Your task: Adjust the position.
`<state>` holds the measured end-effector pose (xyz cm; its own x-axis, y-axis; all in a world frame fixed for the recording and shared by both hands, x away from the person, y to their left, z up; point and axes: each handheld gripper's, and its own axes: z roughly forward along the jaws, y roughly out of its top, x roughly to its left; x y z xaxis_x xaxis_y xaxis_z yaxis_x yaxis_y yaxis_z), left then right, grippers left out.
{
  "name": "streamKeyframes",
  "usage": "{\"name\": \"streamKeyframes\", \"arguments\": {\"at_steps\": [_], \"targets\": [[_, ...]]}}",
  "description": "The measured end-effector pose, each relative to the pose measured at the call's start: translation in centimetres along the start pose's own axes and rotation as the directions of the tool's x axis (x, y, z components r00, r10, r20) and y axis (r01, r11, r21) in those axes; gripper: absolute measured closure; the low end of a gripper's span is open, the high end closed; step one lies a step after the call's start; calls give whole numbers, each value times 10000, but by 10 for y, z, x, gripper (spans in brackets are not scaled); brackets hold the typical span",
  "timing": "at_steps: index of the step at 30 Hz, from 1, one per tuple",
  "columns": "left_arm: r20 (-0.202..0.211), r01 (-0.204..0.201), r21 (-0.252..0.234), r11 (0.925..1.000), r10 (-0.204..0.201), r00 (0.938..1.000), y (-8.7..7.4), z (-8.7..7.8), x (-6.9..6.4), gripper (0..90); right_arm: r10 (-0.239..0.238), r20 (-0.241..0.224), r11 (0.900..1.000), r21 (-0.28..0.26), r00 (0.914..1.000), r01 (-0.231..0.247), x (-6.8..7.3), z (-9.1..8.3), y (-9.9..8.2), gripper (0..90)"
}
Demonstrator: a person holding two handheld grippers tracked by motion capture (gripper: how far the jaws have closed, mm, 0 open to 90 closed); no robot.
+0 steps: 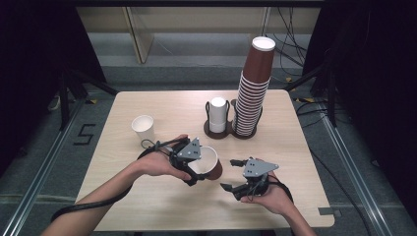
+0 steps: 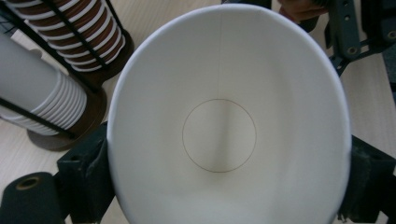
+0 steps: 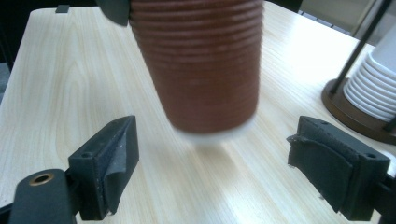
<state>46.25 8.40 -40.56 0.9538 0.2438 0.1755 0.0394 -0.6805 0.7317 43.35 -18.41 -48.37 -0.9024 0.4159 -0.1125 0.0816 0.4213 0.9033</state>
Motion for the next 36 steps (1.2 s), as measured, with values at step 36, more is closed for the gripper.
{"name": "streamKeyframes", "arguments": {"at_steps": [36], "targets": [[-4054,3791,1133,9184,-3056,8615,-66,-81,24,115,1088,989,9933,-485,9891,-1045,-10,-23,-18,152]]}}
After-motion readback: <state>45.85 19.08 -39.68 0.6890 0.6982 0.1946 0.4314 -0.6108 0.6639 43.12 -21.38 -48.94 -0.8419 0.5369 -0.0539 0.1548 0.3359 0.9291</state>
